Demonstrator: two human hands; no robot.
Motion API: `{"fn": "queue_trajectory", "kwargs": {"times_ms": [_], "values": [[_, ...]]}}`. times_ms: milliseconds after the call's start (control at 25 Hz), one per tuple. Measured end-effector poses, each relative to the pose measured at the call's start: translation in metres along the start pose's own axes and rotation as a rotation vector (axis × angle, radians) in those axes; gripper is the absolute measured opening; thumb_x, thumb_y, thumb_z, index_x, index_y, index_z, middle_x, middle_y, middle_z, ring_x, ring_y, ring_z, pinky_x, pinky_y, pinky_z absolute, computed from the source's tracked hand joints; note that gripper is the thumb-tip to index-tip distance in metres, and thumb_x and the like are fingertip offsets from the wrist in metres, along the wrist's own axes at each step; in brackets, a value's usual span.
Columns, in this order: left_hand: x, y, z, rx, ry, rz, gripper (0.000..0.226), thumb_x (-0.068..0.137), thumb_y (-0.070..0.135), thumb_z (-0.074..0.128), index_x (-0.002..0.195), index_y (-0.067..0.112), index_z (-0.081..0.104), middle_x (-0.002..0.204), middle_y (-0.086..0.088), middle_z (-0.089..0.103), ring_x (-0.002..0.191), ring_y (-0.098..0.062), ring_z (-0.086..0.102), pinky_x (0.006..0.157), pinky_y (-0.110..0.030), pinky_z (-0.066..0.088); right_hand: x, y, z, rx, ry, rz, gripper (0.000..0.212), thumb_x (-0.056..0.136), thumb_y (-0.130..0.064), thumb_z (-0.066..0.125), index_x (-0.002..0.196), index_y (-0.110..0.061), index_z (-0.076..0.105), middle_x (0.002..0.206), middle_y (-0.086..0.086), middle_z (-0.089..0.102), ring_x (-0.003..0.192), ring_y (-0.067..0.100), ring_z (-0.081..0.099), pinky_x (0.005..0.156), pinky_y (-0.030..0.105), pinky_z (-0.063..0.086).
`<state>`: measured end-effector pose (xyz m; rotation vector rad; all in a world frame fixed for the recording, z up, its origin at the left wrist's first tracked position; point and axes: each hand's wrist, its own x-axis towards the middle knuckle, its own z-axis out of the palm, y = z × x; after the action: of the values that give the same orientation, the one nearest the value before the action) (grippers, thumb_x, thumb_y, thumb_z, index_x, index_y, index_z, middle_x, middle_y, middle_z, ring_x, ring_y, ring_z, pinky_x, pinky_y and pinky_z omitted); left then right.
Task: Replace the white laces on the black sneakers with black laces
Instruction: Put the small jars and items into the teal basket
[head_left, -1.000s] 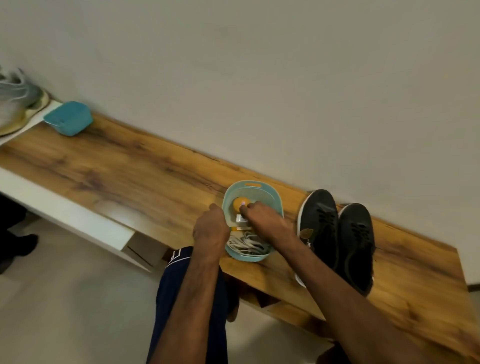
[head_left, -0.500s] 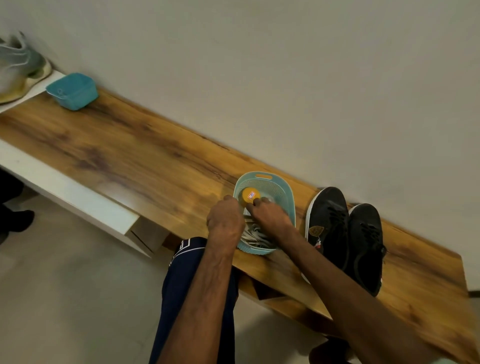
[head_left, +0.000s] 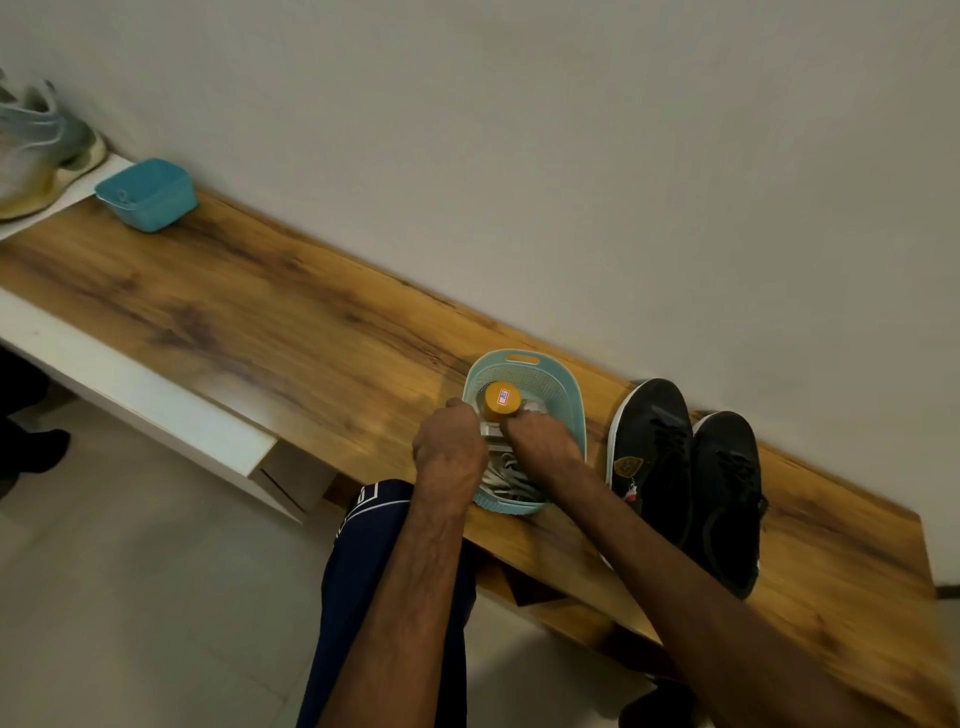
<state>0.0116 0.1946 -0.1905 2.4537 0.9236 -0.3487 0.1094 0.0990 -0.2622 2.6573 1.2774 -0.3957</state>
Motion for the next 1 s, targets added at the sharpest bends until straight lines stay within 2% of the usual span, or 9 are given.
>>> {"fn": "queue_trajectory", "kwargs": {"times_ms": [240, 360, 640, 840, 1000], "values": [[0.001, 0.0, 0.001, -0.023, 0.005, -0.001, 0.031, 0.097, 0.013, 0.056, 0.125, 0.002, 0.048, 0.122, -0.015, 0.06, 0.11, -0.028, 0.059, 0.08, -0.034, 0.048, -0.005, -0.01, 0.002, 0.121, 0.019, 0.042, 0.03, 0.094, 0.0, 0.056, 0.123, -0.003, 0.063, 0.124, 0.016, 0.064, 0.108, 0.032, 0.066, 0.088, 0.042, 0.054], [0.002, 0.001, 0.0, -0.039, 0.023, 0.007, 0.031, 0.097, 0.013, 0.057, 0.125, 0.002, 0.049, 0.122, -0.016, 0.06, 0.11, -0.028, 0.06, 0.081, -0.034, 0.048, -0.011, -0.006, 0.003, 0.194, 0.06, 0.093, 0.033, 0.092, 0.0, 0.057, 0.124, -0.006, 0.062, 0.121, 0.015, 0.066, 0.106, 0.031, 0.066, 0.088, 0.042, 0.055], [0.001, 0.005, 0.002, -0.06, 0.054, 0.01, 0.028, 0.097, 0.011, 0.055, 0.123, 0.001, 0.05, 0.122, -0.017, 0.06, 0.11, -0.028, 0.059, 0.078, -0.032, 0.048, -0.01, -0.008, 0.002, 0.21, -0.049, 0.073, 0.032, 0.095, -0.002, 0.052, 0.126, -0.003, 0.059, 0.123, 0.017, 0.065, 0.11, 0.031, 0.064, 0.093, 0.043, 0.054], [0.006, 0.006, 0.003, -0.06, 0.057, 0.008, 0.028, 0.097, 0.01, 0.055, 0.123, -0.001, 0.051, 0.122, -0.018, 0.06, 0.111, -0.031, 0.059, 0.083, -0.035, 0.049, -0.01, 0.0, -0.003, 0.276, 0.126, 0.236, 0.026, 0.09, -0.004, 0.06, 0.116, -0.004, 0.063, 0.118, 0.016, 0.064, 0.103, 0.033, 0.065, 0.087, 0.043, 0.054], [0.004, 0.008, 0.007, -0.035, 0.057, 0.01, 0.03, 0.096, 0.009, 0.056, 0.124, 0.0, 0.051, 0.122, -0.018, 0.06, 0.111, -0.03, 0.059, 0.084, -0.036, 0.05, -0.009, 0.006, 0.001, 0.268, 0.047, 0.253, 0.029, 0.093, -0.001, 0.055, 0.122, -0.003, 0.059, 0.122, 0.017, 0.064, 0.108, 0.034, 0.065, 0.09, 0.044, 0.055]]}}
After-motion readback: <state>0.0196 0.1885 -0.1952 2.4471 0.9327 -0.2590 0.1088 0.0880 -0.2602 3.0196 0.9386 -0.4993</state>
